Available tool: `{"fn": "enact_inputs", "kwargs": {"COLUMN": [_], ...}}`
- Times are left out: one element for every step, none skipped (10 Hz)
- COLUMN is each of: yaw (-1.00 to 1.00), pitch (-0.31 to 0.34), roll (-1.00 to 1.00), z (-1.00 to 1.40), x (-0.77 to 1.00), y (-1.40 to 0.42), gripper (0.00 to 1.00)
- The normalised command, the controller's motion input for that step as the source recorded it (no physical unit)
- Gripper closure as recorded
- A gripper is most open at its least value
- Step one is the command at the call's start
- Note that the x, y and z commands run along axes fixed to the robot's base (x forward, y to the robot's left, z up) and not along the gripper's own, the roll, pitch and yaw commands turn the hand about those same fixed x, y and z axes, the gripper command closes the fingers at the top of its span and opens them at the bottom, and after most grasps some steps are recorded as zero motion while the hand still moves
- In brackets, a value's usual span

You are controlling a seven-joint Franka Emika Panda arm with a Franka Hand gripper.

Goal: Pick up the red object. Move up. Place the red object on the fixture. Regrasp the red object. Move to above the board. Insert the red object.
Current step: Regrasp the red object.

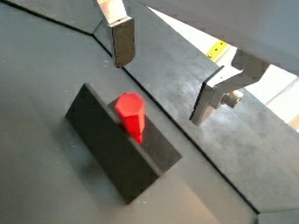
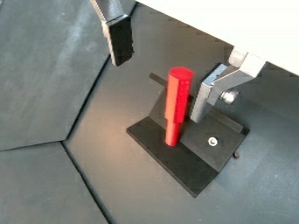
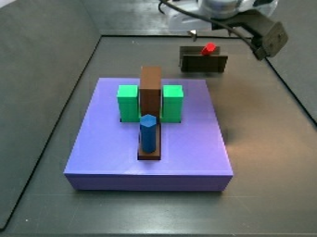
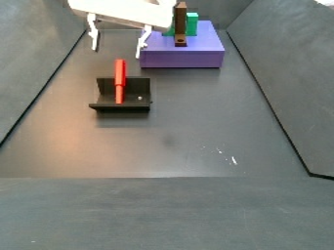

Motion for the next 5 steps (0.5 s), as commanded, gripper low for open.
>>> {"fn": "enact_inputs", "kwargs": {"yaw": [0.0,0.0,0.0,0.0,0.03], "pitch": [0.423,0.349,0.229,0.08,0.069], "roll": [0.6,0.47,0.22,0.0,-0.08], "z": [-0.14,-0.13,-0.26,-0.35,-0.04], "x": [0.19,0.22,0.24,0.19,0.28], "y": [-0.19,-0.18,-0.17,-0.01,0.0], "gripper": [0.0,0.0,0.0,0.0,0.0]}}
